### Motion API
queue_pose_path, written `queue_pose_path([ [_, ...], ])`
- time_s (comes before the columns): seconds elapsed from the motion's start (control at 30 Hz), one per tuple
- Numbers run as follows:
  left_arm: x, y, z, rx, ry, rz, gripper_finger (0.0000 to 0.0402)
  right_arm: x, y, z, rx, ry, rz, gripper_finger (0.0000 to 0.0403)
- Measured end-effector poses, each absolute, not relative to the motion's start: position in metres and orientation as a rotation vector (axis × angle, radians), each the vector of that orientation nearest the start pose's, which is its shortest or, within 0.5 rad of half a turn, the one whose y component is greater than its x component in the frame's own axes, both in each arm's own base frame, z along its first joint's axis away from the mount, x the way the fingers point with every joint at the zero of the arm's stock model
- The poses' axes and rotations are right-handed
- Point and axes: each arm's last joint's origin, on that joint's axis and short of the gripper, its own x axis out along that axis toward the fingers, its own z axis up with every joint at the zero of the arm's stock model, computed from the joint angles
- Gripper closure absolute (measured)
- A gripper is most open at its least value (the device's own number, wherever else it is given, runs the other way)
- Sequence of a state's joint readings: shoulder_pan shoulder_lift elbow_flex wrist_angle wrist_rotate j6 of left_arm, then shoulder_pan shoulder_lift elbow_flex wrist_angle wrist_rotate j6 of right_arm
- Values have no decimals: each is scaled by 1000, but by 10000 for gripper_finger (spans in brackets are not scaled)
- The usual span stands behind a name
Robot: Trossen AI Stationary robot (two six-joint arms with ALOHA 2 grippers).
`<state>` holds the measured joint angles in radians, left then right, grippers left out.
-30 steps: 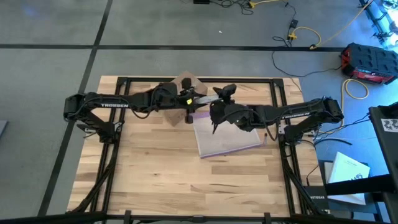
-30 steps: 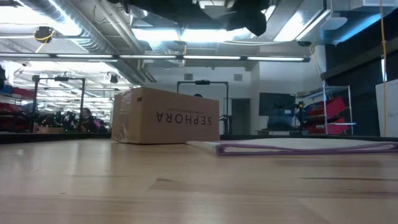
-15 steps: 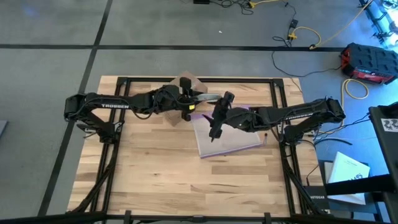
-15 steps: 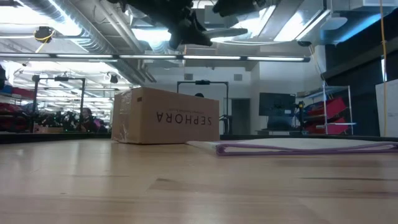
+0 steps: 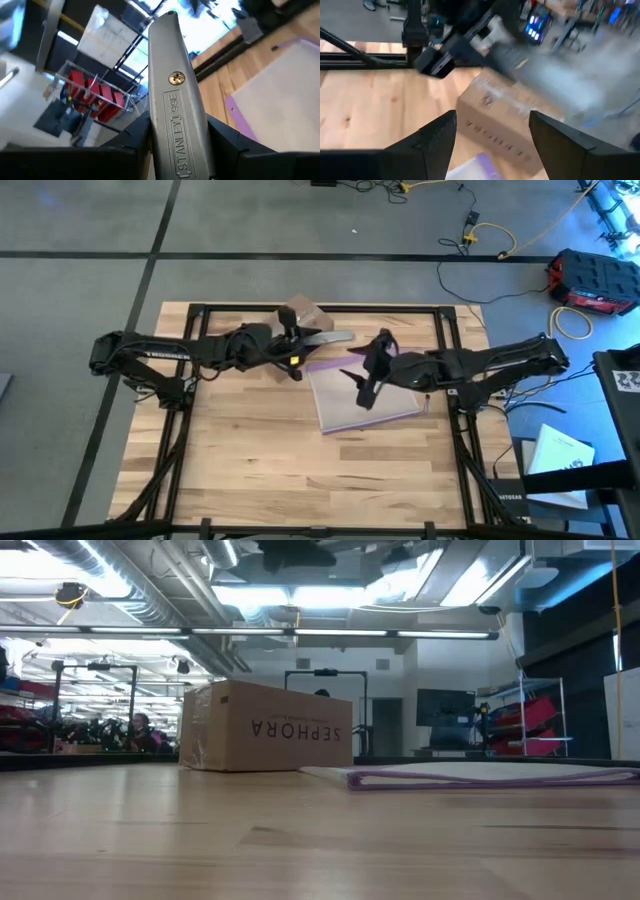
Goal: Unpack boxes
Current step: Open the cutter
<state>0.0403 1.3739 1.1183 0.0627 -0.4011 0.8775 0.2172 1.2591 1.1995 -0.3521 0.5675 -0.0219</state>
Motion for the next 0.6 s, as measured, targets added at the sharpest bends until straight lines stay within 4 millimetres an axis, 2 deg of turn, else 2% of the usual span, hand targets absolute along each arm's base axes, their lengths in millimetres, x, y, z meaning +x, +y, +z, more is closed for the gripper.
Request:
queue_pose_path([
  [0.17, 313, 13, 338, 1089, 413, 247, 282, 266, 47, 368, -401, 392, -294, 166],
  [0.27, 313, 12, 337, 1103, 418, 240, 282, 269, 47, 369, -472, 379, -262, 166],
  [0.5, 315, 12, 335, 1120, 422, 235, 282, 284, 51, 355, -747, 457, -195, 166],
  [0.6, 315, 12, 335, 1137, 430, 230, 282, 295, 49, 347, -840, 492, -239, 166],
])
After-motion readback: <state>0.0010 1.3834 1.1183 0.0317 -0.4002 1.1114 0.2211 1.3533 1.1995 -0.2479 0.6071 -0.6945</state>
